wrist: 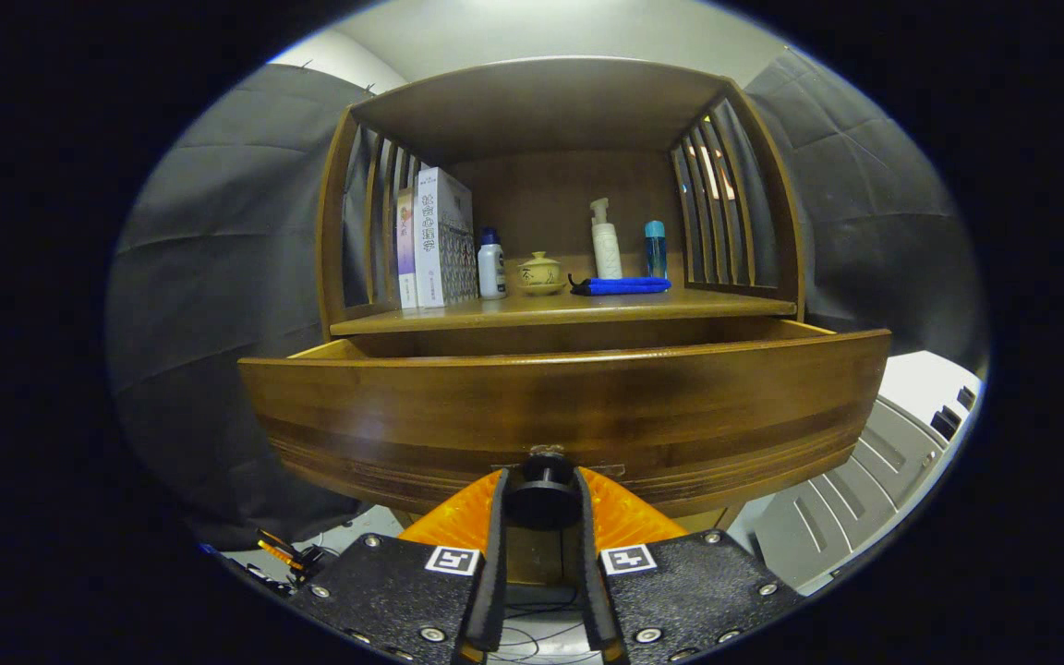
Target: Pull open the drawer, take out the items inside it, and place them on the countertop above the cabinet.
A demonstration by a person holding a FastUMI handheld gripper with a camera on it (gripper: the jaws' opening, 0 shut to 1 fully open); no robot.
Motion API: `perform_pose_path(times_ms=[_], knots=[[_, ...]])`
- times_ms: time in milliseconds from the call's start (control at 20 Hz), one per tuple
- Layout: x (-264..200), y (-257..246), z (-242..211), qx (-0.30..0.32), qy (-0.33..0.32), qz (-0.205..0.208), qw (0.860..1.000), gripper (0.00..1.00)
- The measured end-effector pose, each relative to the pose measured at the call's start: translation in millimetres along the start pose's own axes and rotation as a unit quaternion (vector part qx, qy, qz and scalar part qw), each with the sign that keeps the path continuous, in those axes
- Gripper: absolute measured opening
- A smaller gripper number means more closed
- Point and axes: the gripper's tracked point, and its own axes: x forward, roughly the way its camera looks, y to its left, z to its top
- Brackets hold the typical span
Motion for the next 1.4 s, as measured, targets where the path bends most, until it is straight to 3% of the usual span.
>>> perform_pose_path(times_ms=[600, 800, 1000, 1400], knots=[[-46.3, 13.0, -22.5, 0.009, 0.011, 0.005, 1.000, 0.34], [-53.2, 16.6, -24.0, -0.015, -0.002, 0.008, 1.000, 0.34], [-54.6, 17.9, -23.3, -0.023, -0.015, 0.014, 1.000, 0.53], [-64.8, 9.4, 25.1, -0.030, -0.087, 0.021, 0.996, 0.89]])
